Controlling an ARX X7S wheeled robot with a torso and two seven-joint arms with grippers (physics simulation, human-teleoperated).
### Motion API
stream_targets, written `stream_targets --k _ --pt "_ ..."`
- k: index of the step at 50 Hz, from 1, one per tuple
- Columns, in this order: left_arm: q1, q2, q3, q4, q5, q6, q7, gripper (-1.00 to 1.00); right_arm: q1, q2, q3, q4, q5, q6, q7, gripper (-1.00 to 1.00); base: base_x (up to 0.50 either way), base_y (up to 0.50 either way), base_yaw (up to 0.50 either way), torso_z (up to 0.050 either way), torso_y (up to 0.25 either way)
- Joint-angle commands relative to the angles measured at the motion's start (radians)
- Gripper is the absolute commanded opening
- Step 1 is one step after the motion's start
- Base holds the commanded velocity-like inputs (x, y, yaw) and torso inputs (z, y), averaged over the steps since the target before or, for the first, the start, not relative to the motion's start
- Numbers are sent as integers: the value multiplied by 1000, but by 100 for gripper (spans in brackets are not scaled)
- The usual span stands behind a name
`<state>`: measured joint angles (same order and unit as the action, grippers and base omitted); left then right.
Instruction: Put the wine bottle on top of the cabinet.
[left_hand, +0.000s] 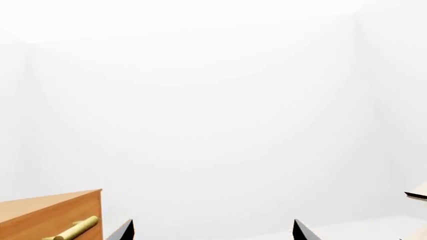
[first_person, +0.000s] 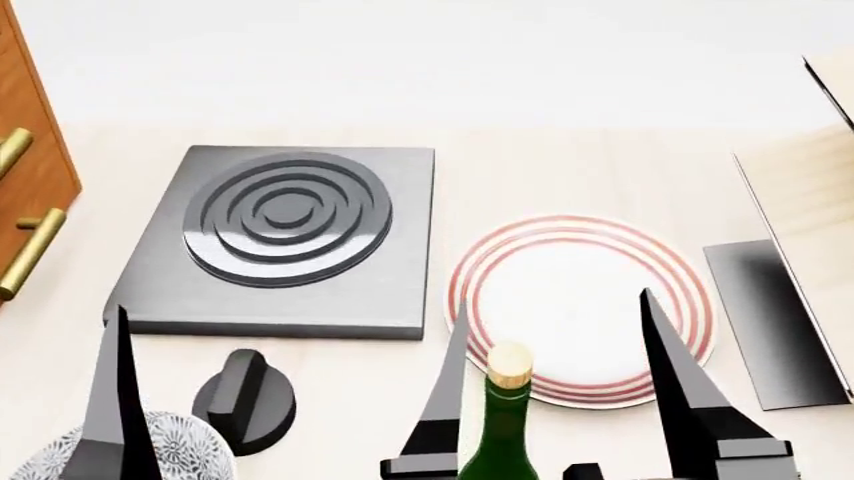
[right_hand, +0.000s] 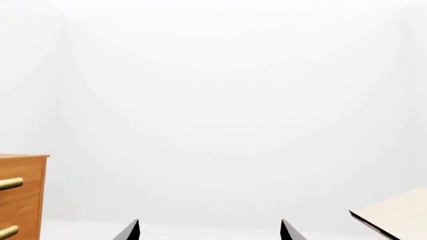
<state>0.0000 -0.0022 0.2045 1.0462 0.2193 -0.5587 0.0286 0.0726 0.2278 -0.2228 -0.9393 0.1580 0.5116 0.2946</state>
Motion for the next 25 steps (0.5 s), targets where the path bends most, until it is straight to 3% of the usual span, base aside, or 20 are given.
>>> stream_targets --k 1,14,25 --pt "1 0 0 1 0 0 -1 100 -1 9 -4 7 12 -19 12 100 0 0 0 0 0" --pt "0 0 1 1 2 -3 -2 100 -1 25 -18 11 7 -20 27 100 0 27 0 0 0" --pt "2 0 0 1 1 -1 -2 100 2 35 -30 10 4 -15 33 100 13 482 0 0 0"
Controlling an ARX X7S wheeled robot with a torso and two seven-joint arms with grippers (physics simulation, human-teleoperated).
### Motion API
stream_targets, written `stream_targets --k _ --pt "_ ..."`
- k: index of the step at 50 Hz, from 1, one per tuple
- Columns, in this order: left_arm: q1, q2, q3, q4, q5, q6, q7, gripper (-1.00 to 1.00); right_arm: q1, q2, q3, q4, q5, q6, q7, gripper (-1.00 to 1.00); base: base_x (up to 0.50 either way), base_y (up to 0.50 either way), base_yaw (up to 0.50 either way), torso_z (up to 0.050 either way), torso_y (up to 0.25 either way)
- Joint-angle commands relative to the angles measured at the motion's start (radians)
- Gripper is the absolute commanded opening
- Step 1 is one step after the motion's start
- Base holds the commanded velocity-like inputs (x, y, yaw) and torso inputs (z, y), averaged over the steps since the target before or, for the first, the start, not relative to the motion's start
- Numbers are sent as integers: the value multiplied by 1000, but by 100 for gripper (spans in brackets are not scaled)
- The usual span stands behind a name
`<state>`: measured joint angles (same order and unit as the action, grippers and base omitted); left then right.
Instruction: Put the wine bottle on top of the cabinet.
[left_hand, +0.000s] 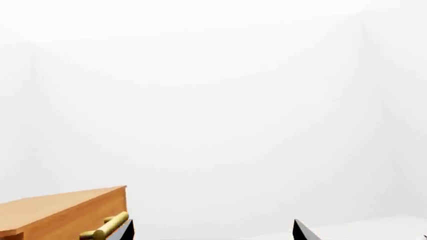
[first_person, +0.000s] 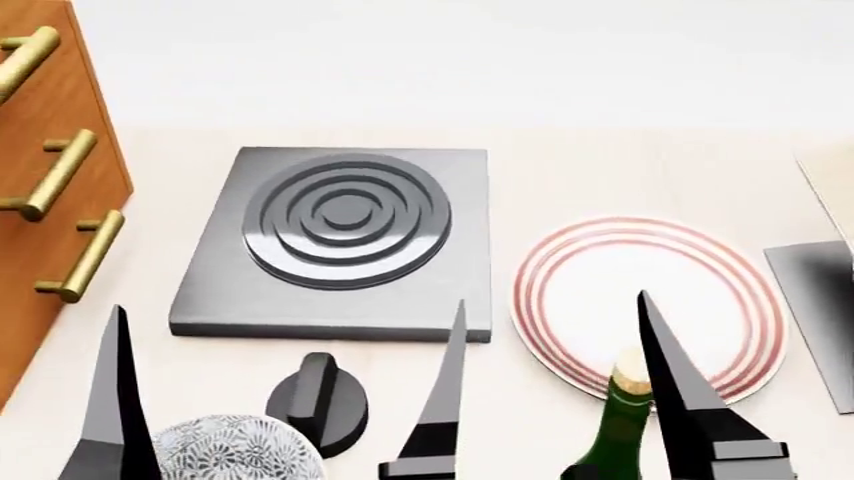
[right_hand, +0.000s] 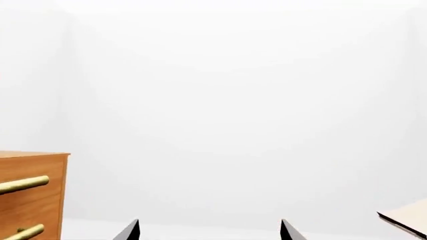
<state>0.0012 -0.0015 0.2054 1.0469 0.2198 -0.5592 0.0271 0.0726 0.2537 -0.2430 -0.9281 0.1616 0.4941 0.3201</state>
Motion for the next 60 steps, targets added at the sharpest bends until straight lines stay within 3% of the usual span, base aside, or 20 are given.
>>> stream_targets --k 1,15,27,37,47,60 --pt "0 -1 -2 0 0 0 0 100 3 10 -10 -1 1 2 8 100 16 500 0 0 0" --pt "0 -1 -4 0 -4 0 0 100 5 15 -12 2 8 0 15 100 21 500 0 0 0" --pt "-2 -1 -3 0 -3 -5 0 100 4 45 -4 21 -31 -1 36 100 0 0 0 0 0" --pt "2 0 -9 0 -8 5 0 100 -27 111 109 13 -63 31 72 100 0 0 0 0 0" --pt "-2 -1 -7 0 -9 -11 -5 100 -88 137 203 119 -50 -26 83 100 0 0 0 0 0" --pt "-4 -2 -8 0 -25 -15 -10 100 -126 136 229 188 -48 -84 92 100 0 0 0 0 0"
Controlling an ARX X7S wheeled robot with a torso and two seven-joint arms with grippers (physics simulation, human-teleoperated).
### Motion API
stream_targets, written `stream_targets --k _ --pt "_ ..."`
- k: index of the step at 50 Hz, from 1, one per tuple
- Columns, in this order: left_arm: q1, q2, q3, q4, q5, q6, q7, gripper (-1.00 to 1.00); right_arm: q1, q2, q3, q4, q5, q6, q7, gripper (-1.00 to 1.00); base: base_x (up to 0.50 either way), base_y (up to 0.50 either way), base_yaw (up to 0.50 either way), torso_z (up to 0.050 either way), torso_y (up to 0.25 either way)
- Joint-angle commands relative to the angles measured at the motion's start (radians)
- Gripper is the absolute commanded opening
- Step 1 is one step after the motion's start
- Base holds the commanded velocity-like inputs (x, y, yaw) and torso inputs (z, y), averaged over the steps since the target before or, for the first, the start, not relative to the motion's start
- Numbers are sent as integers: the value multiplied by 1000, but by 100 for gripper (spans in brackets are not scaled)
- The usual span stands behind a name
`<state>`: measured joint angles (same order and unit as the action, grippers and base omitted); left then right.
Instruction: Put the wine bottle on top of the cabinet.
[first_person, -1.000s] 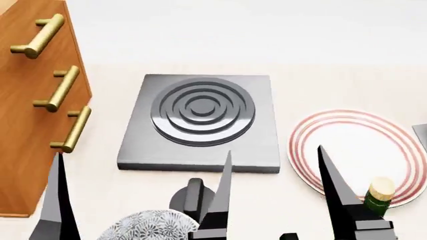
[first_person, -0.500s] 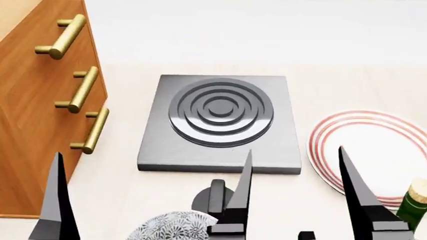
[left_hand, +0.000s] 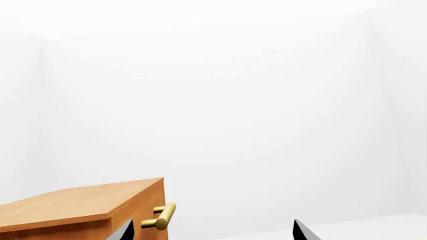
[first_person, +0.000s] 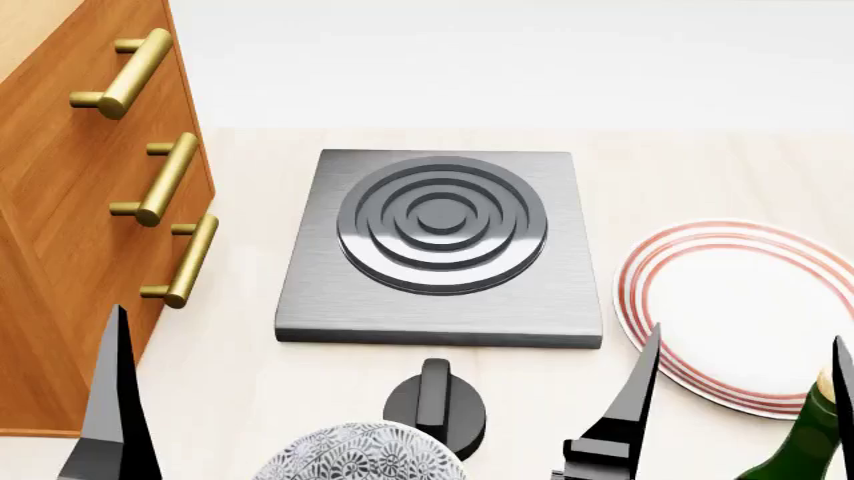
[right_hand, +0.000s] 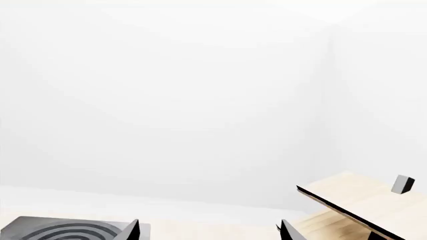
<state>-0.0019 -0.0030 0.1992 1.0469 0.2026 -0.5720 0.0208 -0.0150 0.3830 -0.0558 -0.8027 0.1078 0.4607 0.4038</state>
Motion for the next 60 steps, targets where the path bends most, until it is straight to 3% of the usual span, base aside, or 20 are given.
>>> stream_targets --k 1,60 --pt "0 0 -1 0 -7 -2 -4 100 -41 5 45 65 7 -54 9 100 0 0 0 0 0" --pt "7 0 12 0 6 0 0 100 20 1 97 326 54 -168 0 100 0 0 0 0 0"
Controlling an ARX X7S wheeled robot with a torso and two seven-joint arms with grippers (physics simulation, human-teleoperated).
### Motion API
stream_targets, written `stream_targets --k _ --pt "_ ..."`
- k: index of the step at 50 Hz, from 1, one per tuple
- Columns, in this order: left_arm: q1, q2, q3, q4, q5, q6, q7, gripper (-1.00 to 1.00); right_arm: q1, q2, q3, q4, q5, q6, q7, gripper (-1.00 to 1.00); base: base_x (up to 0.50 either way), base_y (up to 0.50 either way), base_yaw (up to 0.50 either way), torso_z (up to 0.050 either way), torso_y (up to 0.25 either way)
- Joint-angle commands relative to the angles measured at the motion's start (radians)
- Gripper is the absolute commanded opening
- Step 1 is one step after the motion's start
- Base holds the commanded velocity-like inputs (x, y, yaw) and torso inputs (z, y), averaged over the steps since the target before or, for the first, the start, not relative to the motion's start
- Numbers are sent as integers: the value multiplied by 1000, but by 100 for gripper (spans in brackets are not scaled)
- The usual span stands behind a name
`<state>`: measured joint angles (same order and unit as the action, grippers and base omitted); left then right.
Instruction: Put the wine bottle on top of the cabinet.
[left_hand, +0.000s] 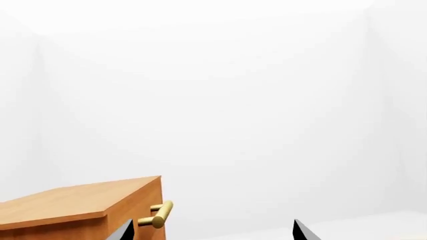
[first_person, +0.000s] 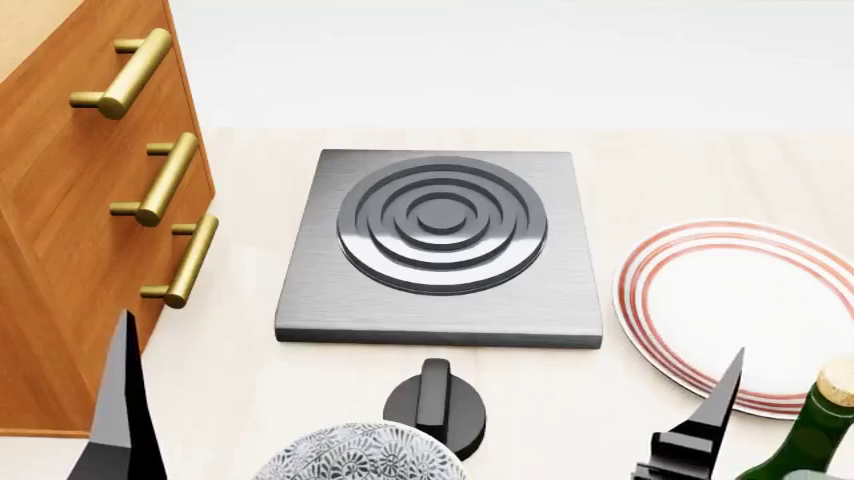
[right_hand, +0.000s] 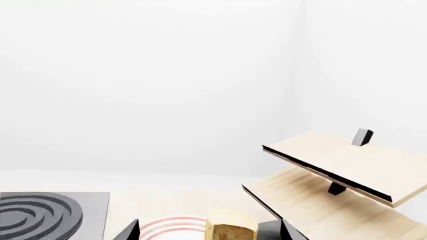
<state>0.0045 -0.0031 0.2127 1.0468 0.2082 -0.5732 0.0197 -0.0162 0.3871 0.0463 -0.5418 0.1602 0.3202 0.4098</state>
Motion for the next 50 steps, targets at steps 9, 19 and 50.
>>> stream_targets --k 9,19,50 --pt "1 0 8 0 10 -1 0 100 47 0 9 83 18 -14 -5 100 0 0 0 0 0" --pt "2 0 5 0 7 -2 0 100 40 -6 17 92 26 -29 1 100 0 0 0 0 0" --pt "1 -4 10 0 -5 -16 -1 100 89 34 24 -6 41 55 8 -100 0 0 0 0 0"
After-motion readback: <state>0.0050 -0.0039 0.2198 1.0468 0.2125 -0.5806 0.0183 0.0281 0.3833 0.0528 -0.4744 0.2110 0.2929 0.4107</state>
